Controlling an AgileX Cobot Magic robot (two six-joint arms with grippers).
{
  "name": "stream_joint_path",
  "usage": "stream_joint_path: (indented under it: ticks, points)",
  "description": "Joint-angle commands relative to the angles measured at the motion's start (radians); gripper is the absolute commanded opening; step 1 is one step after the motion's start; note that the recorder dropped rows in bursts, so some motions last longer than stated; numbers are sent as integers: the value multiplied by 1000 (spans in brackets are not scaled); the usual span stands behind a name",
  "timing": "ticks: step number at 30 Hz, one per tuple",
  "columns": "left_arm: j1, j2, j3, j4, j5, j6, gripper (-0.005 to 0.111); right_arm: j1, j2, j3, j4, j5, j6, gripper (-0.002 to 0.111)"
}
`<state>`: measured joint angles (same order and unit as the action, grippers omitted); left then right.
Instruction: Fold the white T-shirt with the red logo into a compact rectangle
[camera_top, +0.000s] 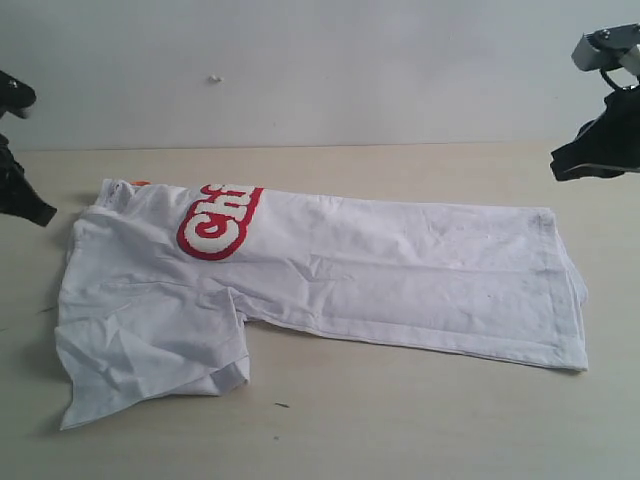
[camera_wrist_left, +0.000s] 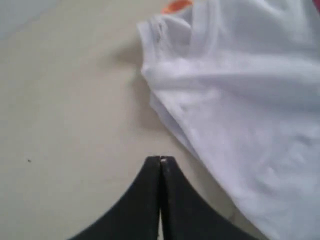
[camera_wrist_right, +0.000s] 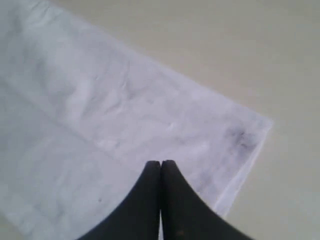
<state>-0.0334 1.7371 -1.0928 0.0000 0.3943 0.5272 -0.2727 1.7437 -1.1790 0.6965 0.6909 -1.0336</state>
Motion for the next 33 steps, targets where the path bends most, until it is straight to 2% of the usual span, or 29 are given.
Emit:
stream_joint_path:
  ticks: [1, 5, 7, 13, 17, 25, 33]
  points:
    - [-27, -8, -1, -131, 173, 103, 0, -1, 1, 11, -33, 101, 53, 0]
    - [-72, -6, 3, -470, 316, 435, 0, 6, 1, 61, -159, 36, 189, 0]
    - [-112, -3, 21, -567, 368, 549, 0, 17, 1, 78, -233, -3, 265, 0]
    - [-257, 58, 114, -422, 318, 517, 0, 69, 19, 78, -267, -10, 303, 0]
    - [-304, 116, 121, -404, 303, 475, 0, 87, 19, 78, -269, -18, 303, 0]
    - [-326, 200, 158, -292, 420, 433, 0, 87, 19, 78, -249, -43, 303, 0]
    - [-326, 166, 158, -292, 598, 380, 0, 87, 19, 78, -226, -61, 303, 0]
